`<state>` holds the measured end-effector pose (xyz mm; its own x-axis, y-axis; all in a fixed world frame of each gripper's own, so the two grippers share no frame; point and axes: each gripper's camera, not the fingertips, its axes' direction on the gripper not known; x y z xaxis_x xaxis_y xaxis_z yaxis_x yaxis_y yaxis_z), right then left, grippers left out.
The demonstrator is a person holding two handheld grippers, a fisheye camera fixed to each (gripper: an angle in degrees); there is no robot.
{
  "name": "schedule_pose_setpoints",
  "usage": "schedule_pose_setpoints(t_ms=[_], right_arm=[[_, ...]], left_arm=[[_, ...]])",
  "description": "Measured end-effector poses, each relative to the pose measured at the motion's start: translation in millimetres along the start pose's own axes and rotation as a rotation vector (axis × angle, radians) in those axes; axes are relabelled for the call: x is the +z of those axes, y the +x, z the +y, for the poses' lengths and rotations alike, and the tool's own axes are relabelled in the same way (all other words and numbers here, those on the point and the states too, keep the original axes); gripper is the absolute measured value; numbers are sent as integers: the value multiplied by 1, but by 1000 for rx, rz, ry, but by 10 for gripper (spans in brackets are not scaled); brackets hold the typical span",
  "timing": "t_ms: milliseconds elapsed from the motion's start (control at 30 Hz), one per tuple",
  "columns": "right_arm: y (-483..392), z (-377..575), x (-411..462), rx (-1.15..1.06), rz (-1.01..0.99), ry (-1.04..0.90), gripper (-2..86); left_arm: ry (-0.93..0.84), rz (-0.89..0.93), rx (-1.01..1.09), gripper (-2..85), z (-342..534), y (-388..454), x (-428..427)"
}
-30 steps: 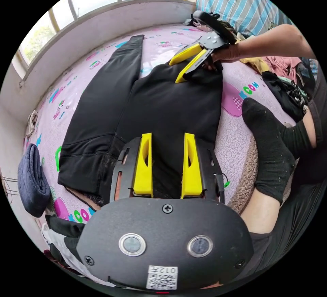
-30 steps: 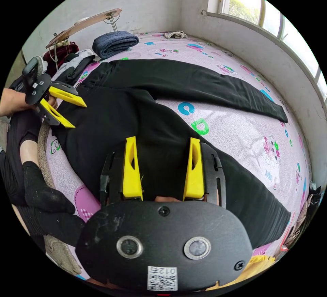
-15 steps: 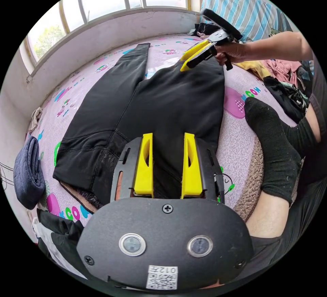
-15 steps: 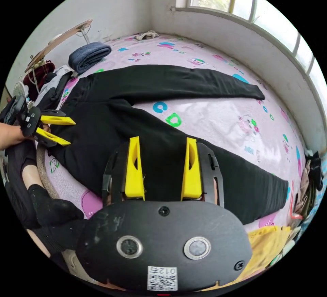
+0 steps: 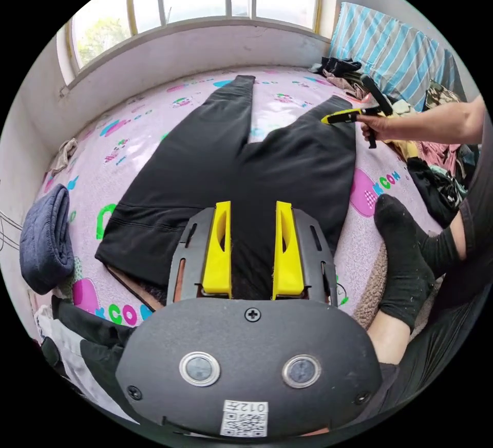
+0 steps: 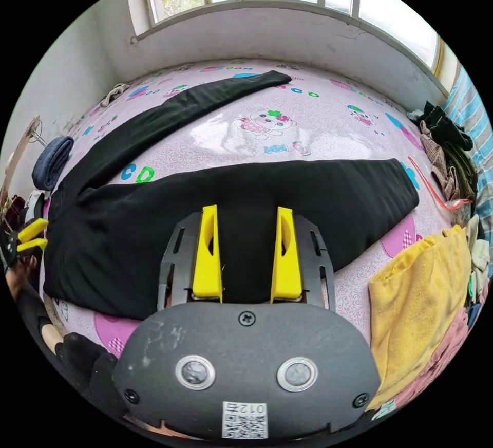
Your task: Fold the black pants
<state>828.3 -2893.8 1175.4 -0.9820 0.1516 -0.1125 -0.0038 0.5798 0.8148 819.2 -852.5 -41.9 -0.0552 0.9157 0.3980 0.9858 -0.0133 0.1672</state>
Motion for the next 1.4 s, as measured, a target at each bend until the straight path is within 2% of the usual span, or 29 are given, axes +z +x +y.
schedule_pose_setpoints(t_ms=[133, 267, 433, 533, 733, 800, 867, 967, 1033, 1167, 1267, 1400], right_arm=[[14, -7, 9, -3, -19, -2, 159], [27, -9, 20, -17, -35, 2, 159], [43, -10, 35, -17, -57, 7, 158], [55, -14, 44, -28, -89, -8, 155], [106, -44, 65, 17, -242, -145, 112], [123, -62, 71, 30, -371, -197, 79], [135, -81, 64, 17, -563, -104, 27], [137, -116, 82, 81, -567, -24, 17], [132, -145, 118, 108, -596, -61, 18], [108, -221, 209, 200, -617, -111, 20], [81, -281, 262, 237, -580, -93, 30], [27, -366, 313, 206, -479, -80, 72]], left_arm=[[-25, -118, -134, 152, -32, -71, -3], [-179, -264, -252, 147, -62, -149, 15], [-351, -313, -191, 140, -83, -187, 38], [-403, -227, -133, 124, -89, -196, 47], [-360, -82, -96, 106, -90, -214, 44], [-330, -14, -119, 101, -86, -227, 41], [-320, 16, -116, 96, -85, -233, 39], [-321, 32, -71, 74, -88, -234, 36], [-338, 21, -35, 57, -93, -227, 33], [-378, -152, 103, 33, -104, -190, 23], [-306, -170, 92, 24, -103, -175, 0], [-177, -82, 44, 16, -99, -157, -50]])
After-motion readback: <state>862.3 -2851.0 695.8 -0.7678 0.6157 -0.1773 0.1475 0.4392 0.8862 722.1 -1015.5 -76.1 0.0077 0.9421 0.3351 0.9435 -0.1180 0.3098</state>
